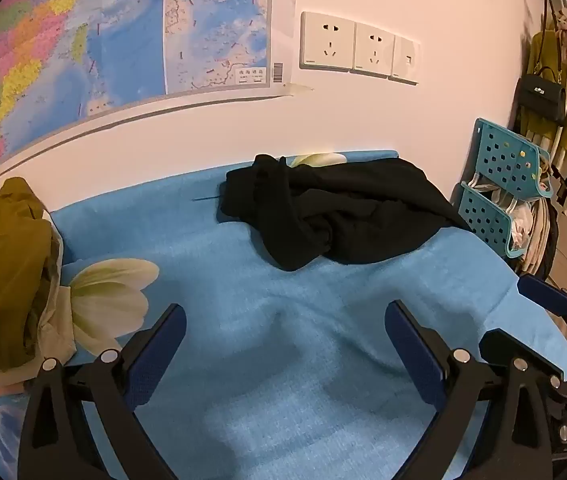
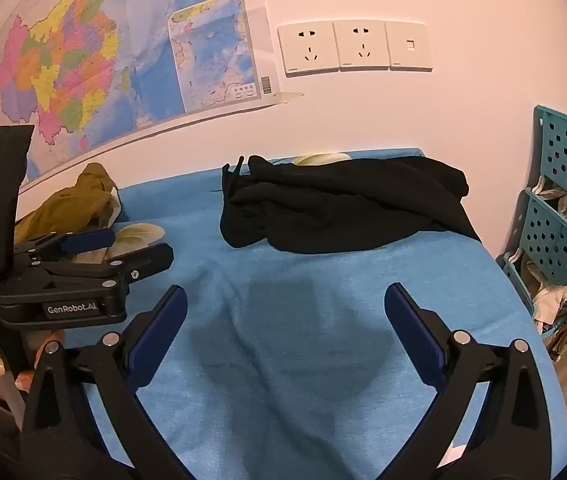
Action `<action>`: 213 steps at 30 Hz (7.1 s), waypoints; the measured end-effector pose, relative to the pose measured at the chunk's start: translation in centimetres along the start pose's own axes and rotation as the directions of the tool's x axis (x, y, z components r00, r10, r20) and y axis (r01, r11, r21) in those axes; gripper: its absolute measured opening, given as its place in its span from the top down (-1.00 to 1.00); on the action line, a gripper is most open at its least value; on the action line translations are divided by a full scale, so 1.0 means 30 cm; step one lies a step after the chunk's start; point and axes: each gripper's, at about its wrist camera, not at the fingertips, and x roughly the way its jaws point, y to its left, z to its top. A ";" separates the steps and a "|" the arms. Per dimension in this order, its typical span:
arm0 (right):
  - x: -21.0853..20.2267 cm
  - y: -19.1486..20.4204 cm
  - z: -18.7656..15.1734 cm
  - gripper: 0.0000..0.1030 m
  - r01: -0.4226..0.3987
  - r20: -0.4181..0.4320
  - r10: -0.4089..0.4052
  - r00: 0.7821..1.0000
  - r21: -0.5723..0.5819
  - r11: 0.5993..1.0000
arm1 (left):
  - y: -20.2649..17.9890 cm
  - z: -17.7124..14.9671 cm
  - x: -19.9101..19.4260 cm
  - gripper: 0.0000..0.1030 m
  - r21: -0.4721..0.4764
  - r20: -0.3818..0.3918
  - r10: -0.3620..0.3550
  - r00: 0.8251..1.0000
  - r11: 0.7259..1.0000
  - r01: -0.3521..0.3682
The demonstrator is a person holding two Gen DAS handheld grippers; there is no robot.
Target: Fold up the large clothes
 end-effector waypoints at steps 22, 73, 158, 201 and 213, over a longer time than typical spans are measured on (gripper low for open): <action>0.001 0.002 -0.008 -0.89 -0.006 0.013 0.006 1.000 0.000 1.000 | 0.009 0.008 -0.012 -0.87 -0.011 0.017 -0.008 1.000 1.000 0.008; -0.009 0.009 0.001 -0.89 -0.028 0.009 0.028 1.000 0.021 0.999 | 0.004 -0.006 -0.028 -0.87 -0.014 0.023 -0.020 1.000 1.000 0.020; -0.025 -0.189 0.622 0.78 0.138 0.164 -0.092 0.982 -0.292 0.946 | 0.191 0.280 0.341 -0.87 0.117 0.058 -0.007 0.998 0.993 0.001; -0.284 0.392 0.665 0.82 -0.310 0.029 0.342 0.939 -0.353 0.882 | 0.144 0.238 -0.439 -0.87 0.379 0.295 -0.576 0.763 0.803 0.459; -0.044 0.507 0.520 0.17 -0.476 -0.189 0.437 0.879 -0.311 0.823 | 0.194 0.163 -0.150 0.59 0.101 0.117 -0.498 0.859 0.867 0.489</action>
